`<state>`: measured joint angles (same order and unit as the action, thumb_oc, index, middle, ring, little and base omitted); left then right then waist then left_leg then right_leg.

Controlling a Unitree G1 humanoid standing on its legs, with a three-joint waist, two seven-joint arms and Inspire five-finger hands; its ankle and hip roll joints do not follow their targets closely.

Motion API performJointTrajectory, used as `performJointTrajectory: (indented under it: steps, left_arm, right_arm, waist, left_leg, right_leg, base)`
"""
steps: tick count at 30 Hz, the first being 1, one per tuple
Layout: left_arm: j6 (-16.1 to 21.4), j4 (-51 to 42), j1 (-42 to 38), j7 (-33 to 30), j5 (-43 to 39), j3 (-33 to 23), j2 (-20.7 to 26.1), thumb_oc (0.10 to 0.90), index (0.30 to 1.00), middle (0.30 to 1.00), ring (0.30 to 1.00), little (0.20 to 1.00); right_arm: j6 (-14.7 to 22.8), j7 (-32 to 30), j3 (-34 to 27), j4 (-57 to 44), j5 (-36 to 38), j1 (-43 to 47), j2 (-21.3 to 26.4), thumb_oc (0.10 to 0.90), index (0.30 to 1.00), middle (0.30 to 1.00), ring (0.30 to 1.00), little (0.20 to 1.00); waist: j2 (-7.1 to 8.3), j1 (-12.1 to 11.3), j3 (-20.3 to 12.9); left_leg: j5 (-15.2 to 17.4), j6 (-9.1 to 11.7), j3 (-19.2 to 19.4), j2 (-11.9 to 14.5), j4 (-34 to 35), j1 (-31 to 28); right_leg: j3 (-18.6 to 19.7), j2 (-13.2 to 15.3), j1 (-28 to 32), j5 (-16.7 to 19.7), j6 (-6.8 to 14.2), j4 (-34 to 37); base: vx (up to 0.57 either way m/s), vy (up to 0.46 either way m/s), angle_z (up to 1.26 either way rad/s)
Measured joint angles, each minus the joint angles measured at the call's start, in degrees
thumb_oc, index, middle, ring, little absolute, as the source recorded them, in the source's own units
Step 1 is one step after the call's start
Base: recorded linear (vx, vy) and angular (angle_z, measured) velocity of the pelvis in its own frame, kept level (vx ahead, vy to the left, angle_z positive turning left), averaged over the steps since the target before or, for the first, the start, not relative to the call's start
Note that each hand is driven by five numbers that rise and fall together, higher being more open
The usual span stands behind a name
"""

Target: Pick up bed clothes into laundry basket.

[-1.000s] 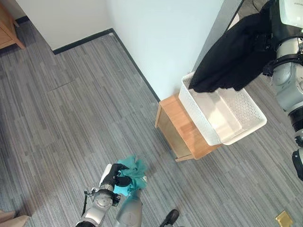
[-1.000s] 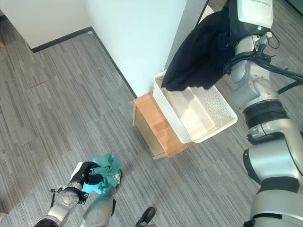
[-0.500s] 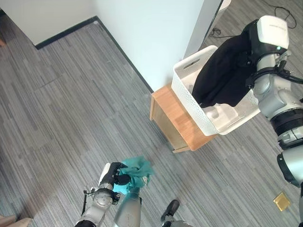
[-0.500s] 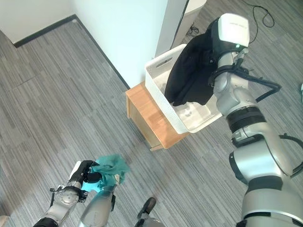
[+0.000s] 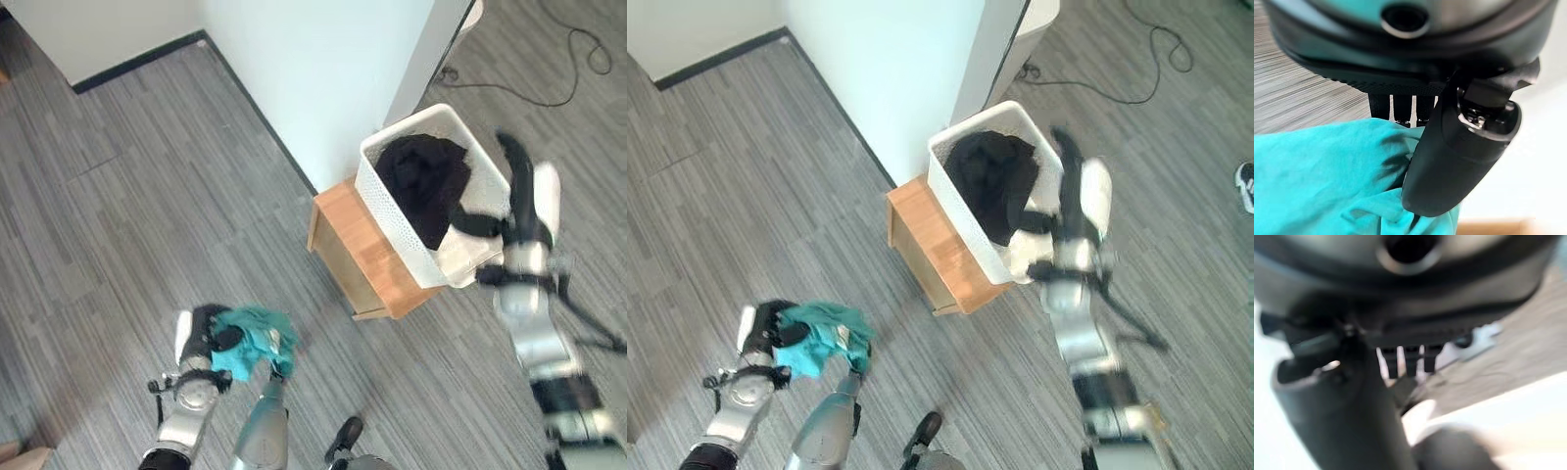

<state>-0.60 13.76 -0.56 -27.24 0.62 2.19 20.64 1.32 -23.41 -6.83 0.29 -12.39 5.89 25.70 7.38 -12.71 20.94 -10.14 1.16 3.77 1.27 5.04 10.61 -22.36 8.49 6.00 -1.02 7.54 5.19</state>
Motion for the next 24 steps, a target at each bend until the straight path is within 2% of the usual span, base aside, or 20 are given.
performJointTrajectory:
  steps: [1, 3, 4, 5, 7, 9, 11, 13, 17, 19, 21, 23, 24]
  left_arm:
    - [-0.03, -2.04, 0.06, -2.56, 1.84, -2.48, 1.18, 0.4, 0.3, 0.3, 0.3, 0.3]
    - [-0.68, -4.99, -0.57, -6.24, 4.99, -6.85, 3.63, 0.4, 0.3, 0.3, 0.3, 0.3]
    - [-2.32, -7.44, -0.8, -7.67, 6.6, -8.43, 5.76, 0.4, 0.3, 0.3, 0.3, 0.3]
    - [-2.39, -8.91, -1.87, -9.46, 9.27, -9.9, 8.69, 0.4, 0.3, 0.3, 0.3, 0.3]
    - [-2.46, -10.43, -4.63, -11.32, 12.42, -11.76, 10.5, 0.4, 0.3, 0.3, 0.3, 0.3]
    - [-3.6, -14.5, -9.05, -12.52, 16.11, -12.07, 12.59, 0.4, 0.3, 0.3, 0.3, 0.3]
    - [-4.05, -19.82, -10.9, -12.57, 19.83, -11.19, 13.06, 0.4, 0.3, 0.3, 0.3, 0.3]
    - [-3.1, -23.96, -12.76, -11.81, 22.74, -8.45, 12.76, 0.4, 0.3, 0.3, 0.3, 0.3]
    - [-1.62, -24.88, -22.94, -6.37, 23.66, 4.26, 12.3, 0.4, 0.3, 0.3, 0.3, 0.3]
    - [-0.78, -22.68, -27.64, -4.14, 23.7, 9.11, 12.35, 0.4, 0.3, 0.3, 0.3, 0.3]
    - [-0.67, -16.75, -35.29, -2.18, 23.8, 15.87, 12.83, 0.4, 0.3, 0.3, 0.3, 0.3]
    - [-0.81, -12.15, -40.2, -1.53, 24.92, 20.12, 13.1, 0.4, 0.3, 0.3, 0.3, 0.3]
    - [-1.09, -9.26, -42.71, -1.19, 25.54, 22.7, 13.48, 0.4, 0.3, 0.3, 0.3, 0.3]
  right_arm:
    - [0.44, -0.14, -2.11, 0.08, 0.48, -3.99, -2.71, 0.8, 0.9, 0.9, 0.9, 0.9]
    - [0.33, 0.39, -3.38, 4.07, 1.64, -8.99, -3.18, 0.8, 0.9, 0.9, 0.9, 0.9]
    - [1.5, 0.76, -4.11, 7.57, 3.07, -10.46, -4.61, 0.8, 0.9, 0.9, 0.9, 0.9]
    - [0.84, 1.01, -4.48, 11.13, 5.68, -11.64, -5.47, 0.8, 0.9, 0.9, 0.9, 0.9]
    - [0.44, 2.32, -3.0, 16.04, 6.65, -14.87, -5.05, 0.8, 0.9, 0.9, 0.9, 0.9]
    - [0.32, 4.72, 0.77, 22.0, 6.77, -20.12, -4.82, 0.8, 0.9, 0.9, 0.9, 0.9]
    - [0.18, 7.11, 4.32, 24.98, 6.81, -22.82, -4.75, 0.8, 0.9, 0.9, 0.9, 0.9]
    - [-0.09, 8.78, 7.39, 27.37, 6.64, -24.2, -4.89, 0.8, 0.9, 0.9, 0.9, 0.9]
    - [-0.36, 11.71, 14.22, 35.77, 3.56, -20.42, -4.95, 0.8, 0.9, 0.9, 0.9, 0.9]
    - [-0.4, 12.18, 14.42, 36.29, 2.24, -19.58, -4.9, 0.8, 0.9, 0.9, 0.9, 0.9]
    - [-0.6, 12.37, 14.6, 37.6, 2.07, -18.29, -4.83, 0.8, 0.9, 0.9, 0.9, 0.9]
    - [-0.51, 12.37, 14.84, 37.51, 2.08, -17.51, -4.29, 0.8, 0.9, 0.9, 0.9, 0.9]
    - [-0.54, 12.36, 14.84, 37.73, 2.1, -17.3, -4.11, 0.8, 0.9, 0.9, 0.9, 0.9]
  waist:
    - [0.07, 1.43, -0.08]
    - [0.07, 4.66, -0.24]
    - [0.14, 6.45, -0.53]
    - [0.11, 7.44, -0.72]
    - [-0.6, 9.06, -1.0]
    - [-2.38, 11.67, -2.3]
    - [-3.78, 12.72, -3.33]
    - [-5.25, 14.3, -4.28]
    - [-6.99, 17.75, -5.58]
    - [-7.38, 18.58, -5.86]
    - [-7.43, 19.59, -6.26]
    - [-7.43, 21.58, -6.32]
    - [-7.42, 21.82, -6.32]
  left_leg:
    - [0.04, -0.04, 0.86, -0.15, 0.01, -0.74]
    - [0.5, -0.04, 2.64, -0.35, 0.05, -1.96]
    - [0.64, -0.21, 3.39, -0.38, 0.07, -2.24]
    - [0.93, 0.16, 4.14, -0.28, 0.08, -2.59]
    - [1.12, 0.04, 5.41, -0.19, 0.16, -3.12]
    - [1.33, -0.29, 6.4, -0.28, 0.26, -3.63]
    - [1.3, -0.22, 7.64, -0.34, 0.35, -3.85]
    - [1.38, -0.32, 8.66, -0.38, 0.28, -4.32]
    - [1.47, -0.18, 10.41, 0.03, 0.1, -5.78]
    - [1.3, -0.36, 11.05, 0.16, 0.08, -6.04]
    - [1.3, -0.36, 11.52, 0.36, 0.1, -6.43]
    - [1.31, -0.32, 11.87, 0.56, 0.06, -6.5]
    - [1.31, -0.31, 12.17, 0.73, 0.06, -6.63]
  right_leg:
    - [0.96, 0.42, 0.26, 0.01, 0.01, -0.01]
    - [2.47, 1.22, 0.37, -0.02, 0.05, -0.01]
    - [3.26, 1.4, 0.45, -0.07, 0.12, -0.02]
    - [4.2, 1.54, 0.2, -0.07, 0.12, -0.02]
    - [5.56, 1.98, -0.03, 0.07, 0.36, 0.01]
    - [6.43, 2.34, -0.02, 0.51, 0.93, 0.0]
    - [7.54, 2.7, -0.51, 0.79, 1.18, 0.01]
    - [8.68, 2.91, -0.69, 1.13, 1.23, 0.01]
    - [10.4, 2.85, -0.41, 1.26, 1.33, 0.01]
    - [11.07, 2.8, -0.46, 1.4, 1.34, 0.0]
    - [11.71, 2.68, -0.46, 1.46, 1.34, 0.0]
    - [11.95, 2.53, -0.65, 1.52, 1.3, -0.01]
    - [12.15, 2.39, -0.68, 1.55, 1.28, -0.01]
  base:
    - [0.08, -0.002, -0.33]
    - [0.03, 0.014, -0.47]
    - [-0.01, 0.034, -0.51]
    - [0.01, 0.019, -0.42]
    - [-0.01, 0.006, -0.37]
    - [-0.05, 0.018, -0.23]
    - [-0.04, 0.014, -0.34]
    - [-0.02, 0.009, -0.27]
    - [0.0, -0.012, -0.24]
    - [0.0, -0.012, -0.18]
    - [0.01, 0.01, -0.2]
    - [0.0, 0.013, -0.1]
    - [-0.01, 0.011, -0.12]
